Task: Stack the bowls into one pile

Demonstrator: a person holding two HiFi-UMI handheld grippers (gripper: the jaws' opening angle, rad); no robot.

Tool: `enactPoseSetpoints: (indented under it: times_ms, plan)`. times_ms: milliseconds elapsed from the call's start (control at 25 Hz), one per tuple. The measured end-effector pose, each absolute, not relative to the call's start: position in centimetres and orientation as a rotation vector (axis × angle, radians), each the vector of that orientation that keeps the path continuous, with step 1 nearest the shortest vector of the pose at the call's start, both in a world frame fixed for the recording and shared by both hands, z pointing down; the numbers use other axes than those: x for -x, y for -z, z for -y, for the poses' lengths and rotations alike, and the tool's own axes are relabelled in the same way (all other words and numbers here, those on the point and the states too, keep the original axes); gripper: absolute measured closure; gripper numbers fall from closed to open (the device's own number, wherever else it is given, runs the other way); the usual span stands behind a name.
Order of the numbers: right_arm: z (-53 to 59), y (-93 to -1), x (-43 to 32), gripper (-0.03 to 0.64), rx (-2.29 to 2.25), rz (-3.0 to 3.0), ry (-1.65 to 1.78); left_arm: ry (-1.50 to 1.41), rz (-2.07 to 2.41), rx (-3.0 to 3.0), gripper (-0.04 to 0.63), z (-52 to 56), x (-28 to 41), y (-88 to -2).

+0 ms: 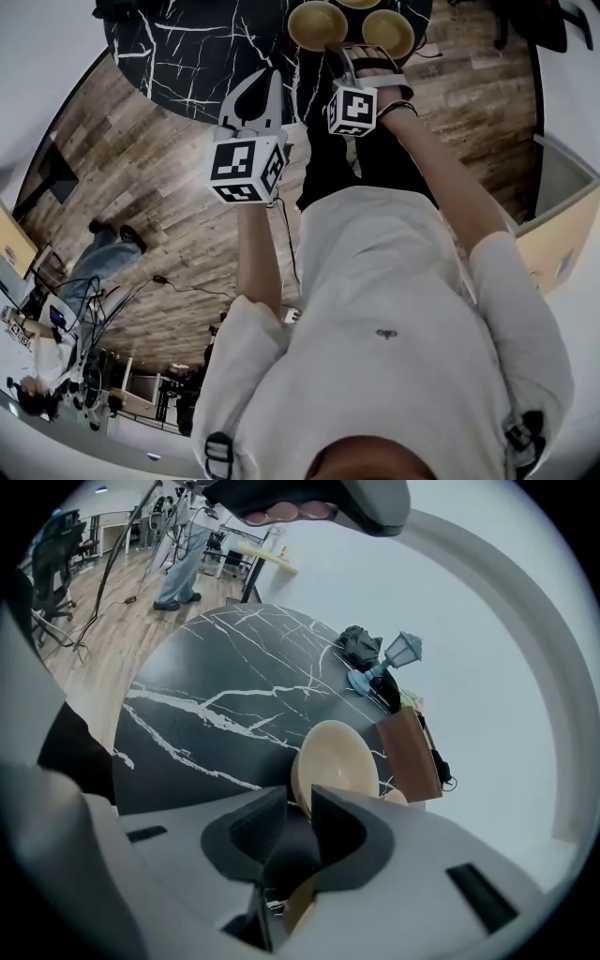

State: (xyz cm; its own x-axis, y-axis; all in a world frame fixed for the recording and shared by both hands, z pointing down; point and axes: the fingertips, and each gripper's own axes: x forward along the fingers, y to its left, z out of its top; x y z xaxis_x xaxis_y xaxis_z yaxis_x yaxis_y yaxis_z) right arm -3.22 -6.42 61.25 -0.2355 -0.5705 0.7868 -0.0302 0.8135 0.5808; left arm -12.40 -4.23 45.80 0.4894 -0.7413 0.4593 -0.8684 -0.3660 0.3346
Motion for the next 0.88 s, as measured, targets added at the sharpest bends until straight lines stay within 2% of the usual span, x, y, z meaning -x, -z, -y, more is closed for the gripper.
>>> enactPoseSetpoints:
  times_ms: [560,880]
  plan:
    - [7.0,-61.3,3.8,0.593,-0.455,1.782,0.592,-0.340,1.316,-2.191,0.588,4.2,11.8,-46.2]
    - [6.8,-60.8,3.6,0.594,-0.433,1.774,0.637,-0.354,1.310,-2.206,0.588,4.3,11.3,-45.8]
